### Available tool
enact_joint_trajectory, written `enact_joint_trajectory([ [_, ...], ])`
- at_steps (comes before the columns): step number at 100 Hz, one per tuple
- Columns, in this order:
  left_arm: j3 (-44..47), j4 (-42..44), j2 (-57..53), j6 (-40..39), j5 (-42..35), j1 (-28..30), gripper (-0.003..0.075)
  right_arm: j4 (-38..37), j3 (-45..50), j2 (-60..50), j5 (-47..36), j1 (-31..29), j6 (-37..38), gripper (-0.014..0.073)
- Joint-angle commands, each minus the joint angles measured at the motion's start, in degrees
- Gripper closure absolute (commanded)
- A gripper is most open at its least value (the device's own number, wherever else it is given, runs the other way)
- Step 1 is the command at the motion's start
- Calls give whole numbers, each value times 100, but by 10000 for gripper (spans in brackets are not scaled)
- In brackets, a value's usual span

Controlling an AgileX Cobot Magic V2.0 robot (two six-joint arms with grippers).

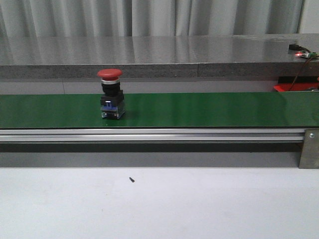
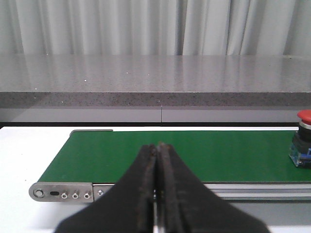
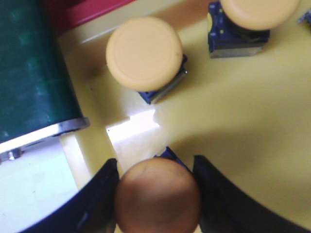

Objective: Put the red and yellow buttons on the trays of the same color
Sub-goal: 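Carry the yellow button into the yellow tray and open the right gripper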

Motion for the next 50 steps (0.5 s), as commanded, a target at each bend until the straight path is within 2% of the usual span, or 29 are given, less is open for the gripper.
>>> enact_joint_trajectory([
  [1,237,-1,-189,-43,-429,7,740,47,-127,-5,-246,-44,-2,253],
  [10,237,-1,-189,-43,-429,7,740,47,-133,4,-265,-44,-2,62],
  [17,237,-1,-189,-43,-429,7,740,47,-176,-4,-276,-44,-2,-15],
  [39,237,-1,-189,-43,-429,7,740,47,-464,-234,59,-31,-37,-19],
  [50,237,-1,-189,-43,-429,7,740,47,-847,-413,478,196,-160,-19],
])
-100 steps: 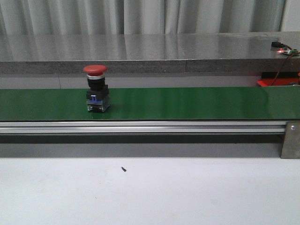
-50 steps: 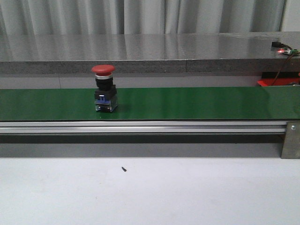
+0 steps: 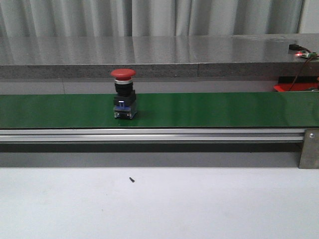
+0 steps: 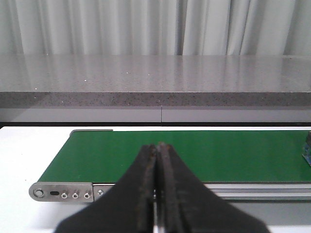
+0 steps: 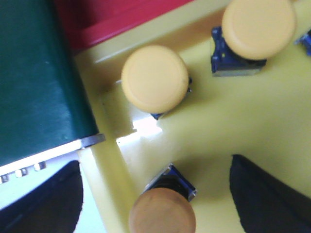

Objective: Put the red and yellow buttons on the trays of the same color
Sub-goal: 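Carry the yellow button into the yellow tray and open the right gripper, then lower the right gripper onto the red button on the belt, grasp, lift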

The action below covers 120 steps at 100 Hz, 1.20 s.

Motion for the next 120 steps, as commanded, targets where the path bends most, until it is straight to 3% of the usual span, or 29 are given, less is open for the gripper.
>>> enact_joint_trajectory([
  [1,237,-1,-189,-43,-429,7,740,43,-476,-301,164,157,-145,-19],
  [22,237,-1,-189,-43,-429,7,740,43,-1662,-319,1243,1169,-420,-19],
  [65,237,-1,-189,-43,-429,7,740,43,-3171,613,1933,3161,-442,-19],
  [120,237,-1,-189,-43,-429,7,740,55,-4982,2430,2646,4457,-1287,-19],
])
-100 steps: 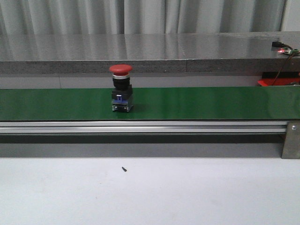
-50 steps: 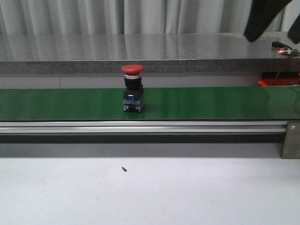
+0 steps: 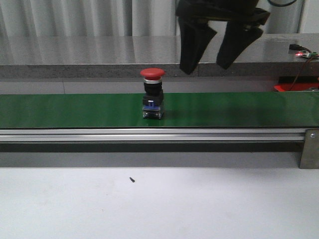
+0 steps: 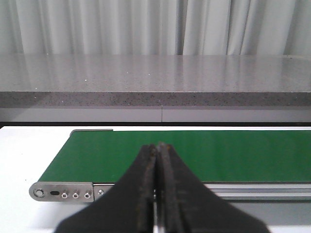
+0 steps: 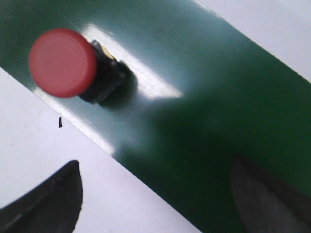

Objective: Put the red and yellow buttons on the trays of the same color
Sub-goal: 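Lower the right gripper onto the red button on the belt, grasp, lift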

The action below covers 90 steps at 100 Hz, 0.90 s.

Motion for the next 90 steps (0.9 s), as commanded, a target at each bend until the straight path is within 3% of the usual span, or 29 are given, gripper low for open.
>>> enact_joint_trajectory([
  [1,237,-1,-189,-43,-429,7,740,60,-307,-100,-101,119,-288,-19],
  [18,237,-1,-189,-43,-429,7,740,288,-436,146,-359,311,-745,-19],
  [49,237,-1,-189,-43,-429,7,740,480,-443,318,-844,339,-763,-10],
  [56,237,-1,-189,-43,-429,7,740,480,-443,332,-844,339,-763,69],
  [71,237,-1,-189,-43,-429,7,740,474,-443,332,-844,333,-763,396],
  [76,237,-1,-189,-43,-429,7,740,474,-443,332,-858,333,-763,468],
  [90,237,-1,-189,-43,-429,7,740,469,-443,232,-1003,276,-748,500],
])
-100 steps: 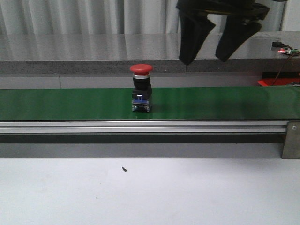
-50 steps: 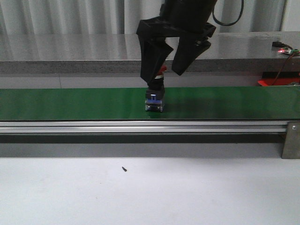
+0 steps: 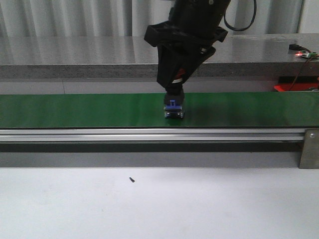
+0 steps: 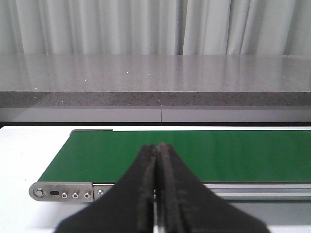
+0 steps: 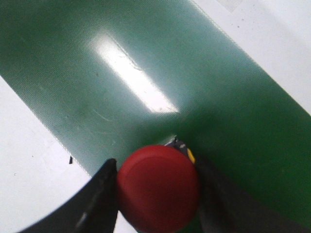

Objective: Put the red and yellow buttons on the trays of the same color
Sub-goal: 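Lower the right gripper onto the red button on the belt, grasp, lift, then carry the red button into the red tray and open the right gripper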

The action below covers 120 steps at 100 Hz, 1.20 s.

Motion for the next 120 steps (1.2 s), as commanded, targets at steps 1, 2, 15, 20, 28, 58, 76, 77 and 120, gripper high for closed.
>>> enact_joint_trajectory([
  [1,237,-1,-189,-43,-429,7,740,121,-198,-404,-316,-59,-25,500],
  [2,237,-1,-189,-43,-429,7,740,121,-198,-427,-340,-76,-20,500],
  [15,237,-1,-189,-43,-429,7,740,121,-202,-697,-432,-404,-20,500],
  [20,237,-1,-189,-43,-429,7,740,110,-202,-805,-432,-607,-20,500],
  [28,237,-1,-189,-43,-429,7,740,83,-202,-945,-425,-1036,-20,500],
  [58,237,-1,-189,-43,-429,7,740,138,-202,-1043,-320,-2580,9,500],
  [76,237,-1,-189,-43,-429,7,740,138,-202,-1043,-361,-3301,9,500],
  [77,237,-1,-189,-43,-429,7,740,138,-202,-1043,-362,-3363,9,500],
  [120,237,-1,-189,-43,-429,7,740,157,236,-1043,-653,-4809,179,500],
])
